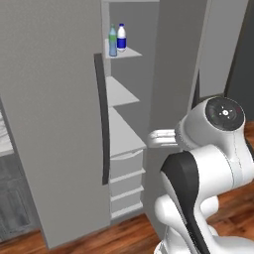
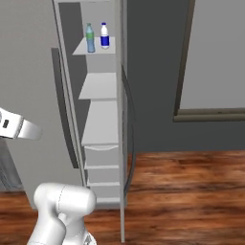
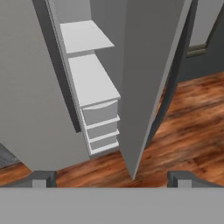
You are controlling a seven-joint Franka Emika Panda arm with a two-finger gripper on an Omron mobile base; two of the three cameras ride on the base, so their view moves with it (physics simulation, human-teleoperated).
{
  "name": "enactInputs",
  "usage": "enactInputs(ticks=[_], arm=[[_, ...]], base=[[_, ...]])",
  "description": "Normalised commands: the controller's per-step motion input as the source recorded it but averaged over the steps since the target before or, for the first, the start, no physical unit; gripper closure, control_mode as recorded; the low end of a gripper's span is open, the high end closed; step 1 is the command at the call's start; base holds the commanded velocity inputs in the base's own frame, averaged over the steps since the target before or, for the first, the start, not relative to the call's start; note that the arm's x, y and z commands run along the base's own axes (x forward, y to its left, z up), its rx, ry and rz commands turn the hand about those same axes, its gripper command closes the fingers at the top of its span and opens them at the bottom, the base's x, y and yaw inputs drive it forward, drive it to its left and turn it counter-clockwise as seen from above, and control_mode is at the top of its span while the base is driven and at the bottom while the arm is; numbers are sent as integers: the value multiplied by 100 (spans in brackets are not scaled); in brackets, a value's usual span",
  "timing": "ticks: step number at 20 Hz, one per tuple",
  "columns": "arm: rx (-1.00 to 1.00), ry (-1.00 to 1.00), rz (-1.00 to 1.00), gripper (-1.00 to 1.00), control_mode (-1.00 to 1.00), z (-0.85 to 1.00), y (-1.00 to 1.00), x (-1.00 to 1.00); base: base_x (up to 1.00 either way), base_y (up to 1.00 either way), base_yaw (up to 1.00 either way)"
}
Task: Take the bottled waters from the counter and place them in the freezer to freeze. Close the freezer door after placing the bottles.
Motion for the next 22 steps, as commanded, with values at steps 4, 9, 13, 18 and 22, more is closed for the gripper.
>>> enactInputs(ticks=[4,9,13,18,22], arm=[[0,0,0,-100,100,0,0,0],[0,0,0,-100,100,0,0,0],[0,0,0,-100,100,0,0,0],[0,0,0,-100,100,0,0,0],[0,0,0,-100,100,0,0,0]], base=[[-85,-27,2],[-55,-47,11],[-100,-14,4],[-92,-9,3],[-100,0,0]])
